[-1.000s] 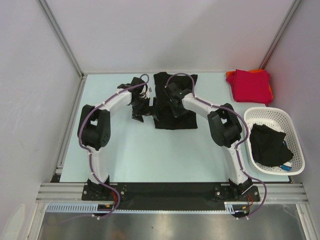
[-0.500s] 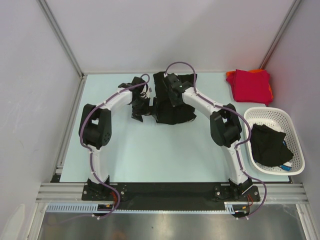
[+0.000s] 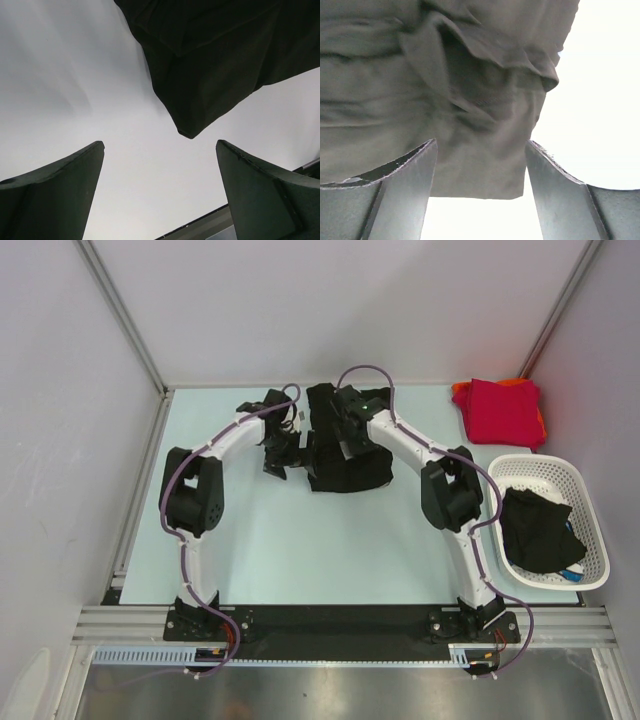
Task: Fold and stack the t-shirts
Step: Fold the folded rectangular tshirt in 1/3 of the way
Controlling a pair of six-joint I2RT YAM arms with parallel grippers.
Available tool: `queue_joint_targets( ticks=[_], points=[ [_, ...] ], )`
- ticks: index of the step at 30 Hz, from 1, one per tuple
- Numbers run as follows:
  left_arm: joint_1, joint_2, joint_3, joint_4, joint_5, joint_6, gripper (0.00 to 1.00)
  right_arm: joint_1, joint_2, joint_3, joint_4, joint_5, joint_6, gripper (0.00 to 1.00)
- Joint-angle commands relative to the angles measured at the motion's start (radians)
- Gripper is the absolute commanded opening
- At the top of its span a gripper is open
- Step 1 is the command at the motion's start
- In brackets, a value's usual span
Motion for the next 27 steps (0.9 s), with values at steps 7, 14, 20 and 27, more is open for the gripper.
queue_joint_targets(
  ticks=[7, 14, 20, 27],
  points=[
    [-0.007, 0.028, 0.184, 0.036, 0.028, -0.032, 0.0, -0.034, -0.146, -0.169, -0.007, -0.03, 0.049, 0.01],
    [-0.075, 0.131, 0.27, 0.025, 0.044, -0.035, 0.0, -0.045, -0.155, -0.238, -0.006, -0.065, 0.063, 0.0],
    [-0.118, 0.174, 0.267, 0.037, 0.059, -0.053, 0.0, -0.048, -0.121, -0.283, -0.024, -0.028, 0.091, 0.0],
    [-0.129, 0.189, 0.243, 0.037, 0.054, -0.044, 0.0, -0.048, -0.086, -0.315, -0.111, -0.039, 0.138, 0.0]
  ],
)
